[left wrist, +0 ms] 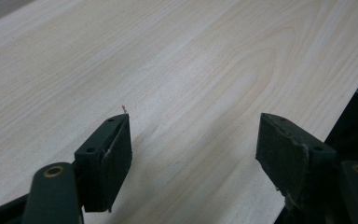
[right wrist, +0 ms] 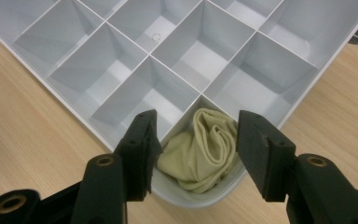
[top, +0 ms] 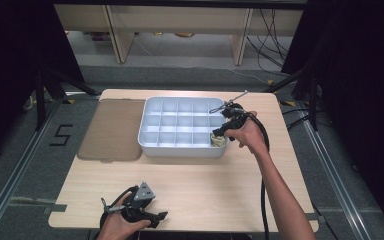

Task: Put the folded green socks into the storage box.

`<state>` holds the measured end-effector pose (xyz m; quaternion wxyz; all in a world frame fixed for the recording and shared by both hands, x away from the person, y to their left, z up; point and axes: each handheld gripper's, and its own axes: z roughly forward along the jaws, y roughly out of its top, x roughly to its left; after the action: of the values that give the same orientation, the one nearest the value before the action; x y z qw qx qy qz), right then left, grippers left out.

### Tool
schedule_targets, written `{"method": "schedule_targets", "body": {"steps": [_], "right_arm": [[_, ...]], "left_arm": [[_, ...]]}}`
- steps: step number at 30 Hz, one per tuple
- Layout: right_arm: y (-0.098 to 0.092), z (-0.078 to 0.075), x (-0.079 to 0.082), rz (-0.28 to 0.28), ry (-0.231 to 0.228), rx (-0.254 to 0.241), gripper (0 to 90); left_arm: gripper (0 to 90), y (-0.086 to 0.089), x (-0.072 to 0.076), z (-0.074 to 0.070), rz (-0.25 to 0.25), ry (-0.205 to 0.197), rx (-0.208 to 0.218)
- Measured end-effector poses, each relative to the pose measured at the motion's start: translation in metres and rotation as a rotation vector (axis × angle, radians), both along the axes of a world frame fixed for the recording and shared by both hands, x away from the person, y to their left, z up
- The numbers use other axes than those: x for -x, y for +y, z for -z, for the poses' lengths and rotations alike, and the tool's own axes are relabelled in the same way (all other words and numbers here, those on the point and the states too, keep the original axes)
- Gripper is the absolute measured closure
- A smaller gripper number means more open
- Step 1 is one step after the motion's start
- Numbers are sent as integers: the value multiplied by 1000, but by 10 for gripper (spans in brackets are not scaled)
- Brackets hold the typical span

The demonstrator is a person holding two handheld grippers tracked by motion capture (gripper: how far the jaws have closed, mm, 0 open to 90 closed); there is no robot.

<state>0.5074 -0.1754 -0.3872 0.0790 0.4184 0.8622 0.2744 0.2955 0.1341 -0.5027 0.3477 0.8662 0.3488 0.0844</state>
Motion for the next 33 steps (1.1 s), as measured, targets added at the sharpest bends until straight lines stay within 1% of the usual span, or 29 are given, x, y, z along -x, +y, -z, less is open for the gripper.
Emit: {"method": "schedule_targets", "body": {"steps": [1, 2, 3, 4, 5, 6, 9, 10, 11, 12, 13, 14, 15, 16, 19, 21, 22, 23, 24, 25, 27, 28, 29, 30, 31, 32, 33], "right_arm": [[-1, -1, 0, 1, -4, -5, 480], [-1, -2, 2, 11, -7, -6, 473], [0, -2, 3, 13, -3, -4, 462], [-1, -3, 2, -1, -21, 1, 452], [-1, -4, 3, 7, -19, -2, 444], [0, -4, 5, 12, -6, -13, 438], [-2, -3, 7, -7, -19, -12, 410], [-2, -3, 7, -2, -21, -12, 404], [-2, -3, 8, 0, -14, -14, 394], [-3, -3, 9, 4, -20, -14, 387], [-3, -3, 10, -1, -19, -25, 382], [-4, -4, 11, 1, -24, -20, 378], [-4, -4, 13, 14, -7, -29, 377], [-5, -4, 13, 0, -20, -33, 376], [-8, -4, 16, 5, -19, -34, 369], [-9, -3, 16, -7, -27, -45, 363], [-9, -3, 18, 7, -23, -39, 362], [-8, -4, 19, 6, -20, -45, 361], [-9, -4, 19, 2, -31, -44, 360], [-9, -4, 20, -1, -26, -52, 357], [-9, -5, 21, 0, -38, -52, 352], [-9, -5, 22, 3, -35, -53, 349], [-9, -4, 22, -5, -44, -57, 348], [-8, -3, 23, -2, -56, -72, 345], [-8, -4, 24, -8, -47, -69, 339], [-8, -4, 24, -8, -52, -64, 333], [-7, -5, 27, 10, -33, -75, 328]], "left_arm": [[262, 1, -1, -1, 12, 0, -3], [262, 0, 0, 0, -10, 4, 9], [262, 0, 0, 0, -9, 7, 9], [262, 0, 0, 0, -1, 12, 9], [262, 0, 0, 0, -9, 7, 11], [262, 0, 0, 0, -7, 7, 10], [262, 0, 0, 0, -6, 9, 13], [262, 0, 0, 0, 0, 11, 18], [262, 1, 0, 0, 10, 14, 7], [262, 0, 0, 0, -1, 11, 19], [262, 0, 0, 1, -15, 17, 16], [261, 0, 0, 1, -17, 16, 15], [261, 0, 0, 1, -17, 16, 15], [261, 0, 0, 1, -17, 16, 15], [261, 0, 0, 1, -17, 16, 15], [261, 0, 0, 1, -18, 16, 16], [261, 0, 0, 1, -19, 16, 16], [261, 0, 0, 1, -19, 16, 17], [261, 0, 0, 1, -18, 16, 17], [261, 0, 0, 1, -18, 16, 16], [261, 0, -1, 2, -16, 17, 16], [261, 0, -1, 2, -10, 13, 12], [261, 0, 0, 2, -17, 16, 15], [261, 0, 0, 2, -18, 14, 16], [261, 0, 0, 1, -19, 16, 18], [261, 0, 0, 1, -14, 16, 18], [261, 1, 0, 0, -12, 14, 16]]}}
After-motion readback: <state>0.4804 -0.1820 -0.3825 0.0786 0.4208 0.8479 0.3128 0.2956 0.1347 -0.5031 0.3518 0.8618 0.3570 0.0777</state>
